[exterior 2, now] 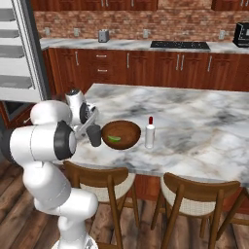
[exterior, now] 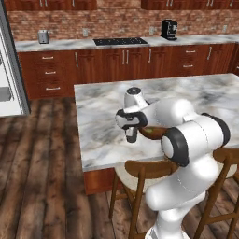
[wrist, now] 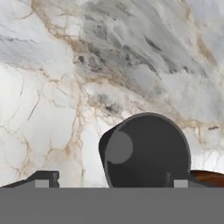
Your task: There is a bowl on the dining counter. Grab a lemon wedge from the fridge and place it in the bowl. Then get the liquor bottle and glass cup from the cabinet and place them next to the bowl.
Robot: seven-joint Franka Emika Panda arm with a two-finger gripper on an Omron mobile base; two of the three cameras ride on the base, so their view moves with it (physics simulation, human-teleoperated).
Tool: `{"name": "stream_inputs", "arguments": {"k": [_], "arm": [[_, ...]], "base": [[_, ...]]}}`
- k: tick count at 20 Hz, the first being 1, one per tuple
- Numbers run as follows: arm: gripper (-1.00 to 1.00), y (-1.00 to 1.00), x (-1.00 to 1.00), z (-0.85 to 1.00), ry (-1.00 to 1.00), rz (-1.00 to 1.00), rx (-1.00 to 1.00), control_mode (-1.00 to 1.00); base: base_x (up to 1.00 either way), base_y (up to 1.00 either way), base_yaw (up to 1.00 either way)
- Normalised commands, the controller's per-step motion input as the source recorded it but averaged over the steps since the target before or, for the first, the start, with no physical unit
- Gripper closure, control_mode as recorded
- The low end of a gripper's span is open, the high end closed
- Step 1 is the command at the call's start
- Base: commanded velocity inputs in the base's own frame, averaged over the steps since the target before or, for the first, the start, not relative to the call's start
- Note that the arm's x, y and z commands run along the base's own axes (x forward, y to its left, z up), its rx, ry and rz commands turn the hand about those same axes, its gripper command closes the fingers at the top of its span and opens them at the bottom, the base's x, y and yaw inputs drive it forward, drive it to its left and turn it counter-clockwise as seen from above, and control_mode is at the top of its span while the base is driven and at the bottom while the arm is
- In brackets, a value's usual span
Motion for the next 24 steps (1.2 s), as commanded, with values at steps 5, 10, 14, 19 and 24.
{"name": "stream_inputs", "arguments": {"k": [5,10,14,19,24], "arm": [[-1.00,0.10,-0.36,0.96,-0.09,0.00,0.00,-1.00],[-1.00,0.14,-0.66,0.86,-0.10,0.00,0.00,-1.00],[-1.00,0.00,-0.95,0.64,-0.12,0.00,-0.01,-1.00],[-1.00,-0.14,-1.00,0.45,-0.13,0.00,-0.04,-1.00],[-1.00,-0.33,-1.00,0.14,-0.11,0.00,-0.03,-1.00]], "base": [[0.00,0.00,0.00],[0.00,0.00,0.00],[0.00,0.00,0.00],[0.00,0.00,0.00],[0.00,0.00,0.00]]}}
